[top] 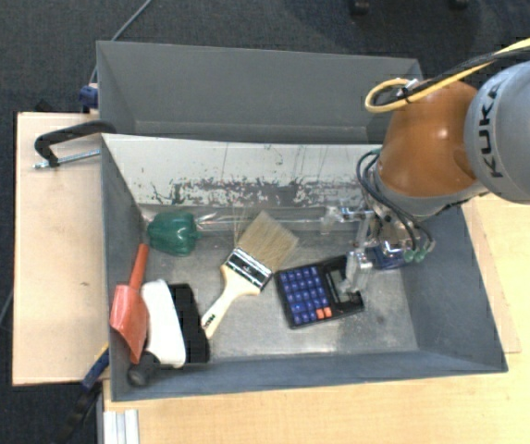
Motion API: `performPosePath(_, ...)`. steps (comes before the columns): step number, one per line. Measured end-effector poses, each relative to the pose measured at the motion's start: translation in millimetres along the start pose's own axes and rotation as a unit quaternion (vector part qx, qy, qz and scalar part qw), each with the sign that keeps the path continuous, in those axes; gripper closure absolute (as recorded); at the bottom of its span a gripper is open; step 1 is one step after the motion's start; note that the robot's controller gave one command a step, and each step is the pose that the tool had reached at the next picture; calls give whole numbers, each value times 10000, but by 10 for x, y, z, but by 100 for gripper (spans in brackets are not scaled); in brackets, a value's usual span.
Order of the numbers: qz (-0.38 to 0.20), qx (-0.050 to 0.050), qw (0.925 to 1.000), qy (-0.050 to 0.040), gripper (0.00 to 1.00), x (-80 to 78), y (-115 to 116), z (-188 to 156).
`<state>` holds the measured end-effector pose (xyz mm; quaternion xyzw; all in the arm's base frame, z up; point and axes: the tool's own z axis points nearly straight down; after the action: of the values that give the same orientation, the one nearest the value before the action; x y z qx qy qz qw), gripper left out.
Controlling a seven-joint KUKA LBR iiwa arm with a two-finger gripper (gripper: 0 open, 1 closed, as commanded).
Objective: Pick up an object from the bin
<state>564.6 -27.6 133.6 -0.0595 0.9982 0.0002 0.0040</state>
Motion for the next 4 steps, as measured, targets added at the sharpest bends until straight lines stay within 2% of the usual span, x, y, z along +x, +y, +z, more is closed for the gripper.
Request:
performPosePath(1,265,-16,9996,36,0,35,183,622)
performPosePath(2,-67,-1,10000,5,100,74,247,614)
performPosePath(4,-64,-1,10000,15,100,87,248,541)
